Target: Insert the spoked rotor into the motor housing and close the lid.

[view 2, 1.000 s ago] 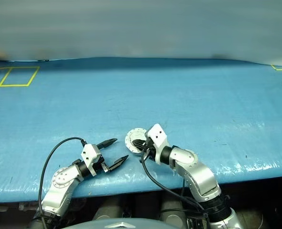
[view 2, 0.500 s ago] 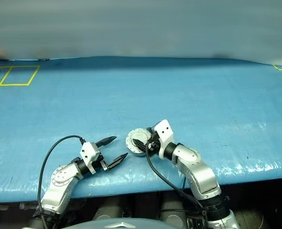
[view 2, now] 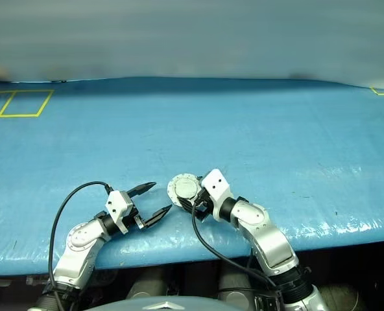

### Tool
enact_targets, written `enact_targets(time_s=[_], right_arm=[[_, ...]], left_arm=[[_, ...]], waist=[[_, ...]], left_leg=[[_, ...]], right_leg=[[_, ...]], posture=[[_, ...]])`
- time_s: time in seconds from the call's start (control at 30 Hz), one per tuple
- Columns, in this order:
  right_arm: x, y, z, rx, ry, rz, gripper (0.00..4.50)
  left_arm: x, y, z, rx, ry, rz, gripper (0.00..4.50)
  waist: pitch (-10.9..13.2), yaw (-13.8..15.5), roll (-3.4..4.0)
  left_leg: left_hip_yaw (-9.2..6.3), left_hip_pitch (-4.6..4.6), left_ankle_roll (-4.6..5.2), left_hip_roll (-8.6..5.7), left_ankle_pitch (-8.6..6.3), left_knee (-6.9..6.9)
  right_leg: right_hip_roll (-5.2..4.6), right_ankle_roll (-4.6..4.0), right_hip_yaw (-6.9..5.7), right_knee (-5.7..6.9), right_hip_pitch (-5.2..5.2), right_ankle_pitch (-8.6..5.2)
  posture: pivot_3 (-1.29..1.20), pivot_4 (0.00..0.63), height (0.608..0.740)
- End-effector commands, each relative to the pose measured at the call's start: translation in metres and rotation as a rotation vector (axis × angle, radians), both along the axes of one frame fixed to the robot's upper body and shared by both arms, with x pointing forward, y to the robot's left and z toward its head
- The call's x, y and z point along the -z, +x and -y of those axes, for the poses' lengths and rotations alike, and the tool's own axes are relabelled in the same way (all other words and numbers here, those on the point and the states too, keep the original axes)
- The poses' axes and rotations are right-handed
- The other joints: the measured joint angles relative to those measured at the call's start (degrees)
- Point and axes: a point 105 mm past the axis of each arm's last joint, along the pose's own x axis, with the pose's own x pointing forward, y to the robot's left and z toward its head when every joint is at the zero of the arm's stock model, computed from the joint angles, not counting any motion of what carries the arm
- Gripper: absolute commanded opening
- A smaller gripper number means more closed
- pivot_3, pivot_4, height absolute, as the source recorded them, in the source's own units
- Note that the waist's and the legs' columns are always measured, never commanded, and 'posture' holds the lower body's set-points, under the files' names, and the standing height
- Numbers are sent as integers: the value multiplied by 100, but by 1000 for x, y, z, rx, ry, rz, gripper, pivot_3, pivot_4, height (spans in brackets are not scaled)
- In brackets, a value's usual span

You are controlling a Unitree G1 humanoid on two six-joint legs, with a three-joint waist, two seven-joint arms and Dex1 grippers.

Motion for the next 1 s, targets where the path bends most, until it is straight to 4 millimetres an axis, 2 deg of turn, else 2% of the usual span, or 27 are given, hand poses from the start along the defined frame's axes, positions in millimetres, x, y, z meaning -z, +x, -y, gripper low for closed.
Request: enact_targets(time_s=[0.03, 0.3, 0.63, 0.73, 0.83, 1.0], right_arm=[[-6, 2, 3, 14, 18, 28, 4480], [-6, 0, -4, -16, 9, 51, 4480], [-6, 0, -4, -14, 0, 90, 4480], [-3, -1, -4, -16, -4, 79, 3901], [-2, -2, -4, -20, -7, 76, 3043], [-2, -3, -3, -38, -14, 68, 3037]], left_arm=[[-11, 1, 1, 9, -9, 44, 4500], [-9, 1, 1, 7, -7, 38, 4500], [-8, 0, 2, 9, -4, 30, 4500], [-8, 0, 2, 8, -3, 31, 4500], [-7, 0, 2, 5, -3, 31, 4500], [-7, 0, 2, 3, -5, 28, 4500]], waist=[[0, 1, 0], [0, 3, 0], [1, 5, 0], [0, 7, 0], [0, 11, 0], [0, 13, 0]], left_leg=[[0, 0, 0, 0, 0, 0], [0, -1, 0, 0, 0, -1], [0, -1, 0, 0, 0, 0], [0, -1, 0, 0, 0, 0], [0, -1, 0, 0, 0, 0], [0, 0, 0, 0, 0, 0]], right_leg=[[0, 0, 0, 0, 0, 0], [0, -1, 0, 0, -1, 1], [0, -2, 0, 0, -1, 1], [0, -1, 0, 0, -1, 1], [-1, -1, 0, 0, 0, 0], [0, -4, 0, 0, 0, 2]], posture=[[0, 150, 740], [0, 150, 740], [0, 150, 740], [0, 150, 740], [0, 150, 740], [0, 150, 740]])
